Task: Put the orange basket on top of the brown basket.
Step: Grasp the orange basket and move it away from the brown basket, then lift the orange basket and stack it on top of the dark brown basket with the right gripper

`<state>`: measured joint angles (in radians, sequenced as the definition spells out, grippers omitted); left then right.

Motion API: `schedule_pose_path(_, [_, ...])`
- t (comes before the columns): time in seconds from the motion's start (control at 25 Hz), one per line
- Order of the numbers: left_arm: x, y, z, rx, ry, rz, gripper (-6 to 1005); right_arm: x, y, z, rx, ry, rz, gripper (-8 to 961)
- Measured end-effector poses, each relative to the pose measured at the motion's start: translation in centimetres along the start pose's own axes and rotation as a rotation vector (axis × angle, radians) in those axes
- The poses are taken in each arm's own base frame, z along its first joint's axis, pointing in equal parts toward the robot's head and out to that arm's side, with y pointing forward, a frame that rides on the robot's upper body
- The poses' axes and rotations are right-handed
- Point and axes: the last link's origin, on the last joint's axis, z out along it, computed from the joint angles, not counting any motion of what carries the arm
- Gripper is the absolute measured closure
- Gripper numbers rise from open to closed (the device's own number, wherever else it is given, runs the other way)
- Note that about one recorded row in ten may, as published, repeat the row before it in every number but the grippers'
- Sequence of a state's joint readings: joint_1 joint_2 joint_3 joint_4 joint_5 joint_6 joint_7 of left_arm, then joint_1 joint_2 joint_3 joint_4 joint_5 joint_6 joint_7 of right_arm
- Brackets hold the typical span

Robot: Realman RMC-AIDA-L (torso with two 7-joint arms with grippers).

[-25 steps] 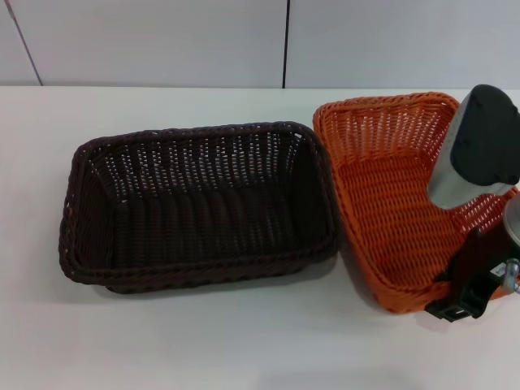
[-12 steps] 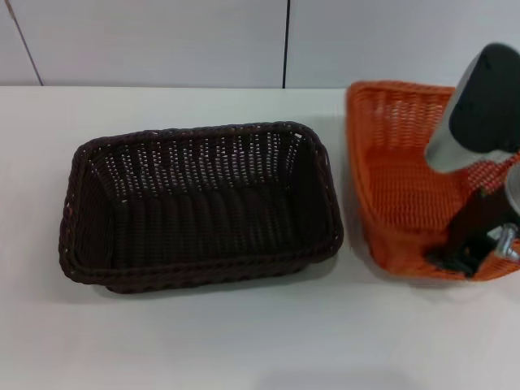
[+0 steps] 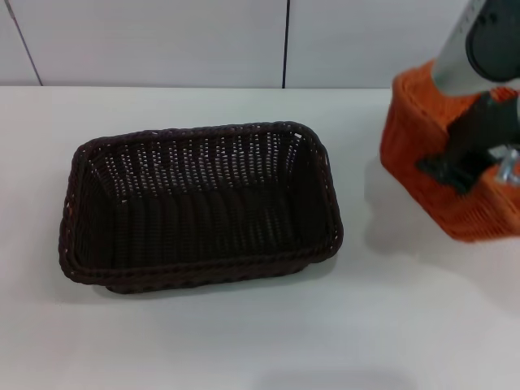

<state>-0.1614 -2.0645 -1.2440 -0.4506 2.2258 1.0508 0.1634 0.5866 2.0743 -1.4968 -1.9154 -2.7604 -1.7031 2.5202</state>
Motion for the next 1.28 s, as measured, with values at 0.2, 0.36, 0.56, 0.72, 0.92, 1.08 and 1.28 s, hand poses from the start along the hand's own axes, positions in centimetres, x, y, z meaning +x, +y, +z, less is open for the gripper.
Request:
schedule_pose_path(0.2, [-0.1,-0.1,0.0,0.000,-0.004,0.002,226,-2.8,0.5,-0.3,0.038,-0.055,-0.173,792])
schedule_pose_path(0.36, [-0.3,-0.1,-0.1,0.002,-0.011,-0.012,226,-4.4,1.9,-0.3,0.072,-0.088,-0.454,791])
schedule_pose_path(0.56, [-0.6,-0.2,-0.5,0.003,-0.021,-0.045,226,-4.3,3.6,-0.1,0.130,-0.149,-0.845,791])
schedule_pose_path(0.72, [-0.7,-0.2,-0.7,0.003,-0.027,-0.060,226,-4.3,4.0,-0.2,0.180,-0.177,-1.025,791])
schedule_pose_path(0.92, [-1.0,-0.2,-1.0,-0.003,-0.037,-0.067,226,-4.0,4.9,0.5,0.203,-0.204,-1.244,790])
schedule_pose_path(1.08, [-1.0,-0.1,-1.1,-0.004,-0.038,-0.070,226,-3.1,6.0,2.2,0.187,-0.209,-1.387,790])
schedule_pose_path(1.28, [-1.0,-0.1,-1.1,-0.003,-0.039,-0.072,226,-2.3,5.6,4.7,0.168,-0.145,-1.428,790])
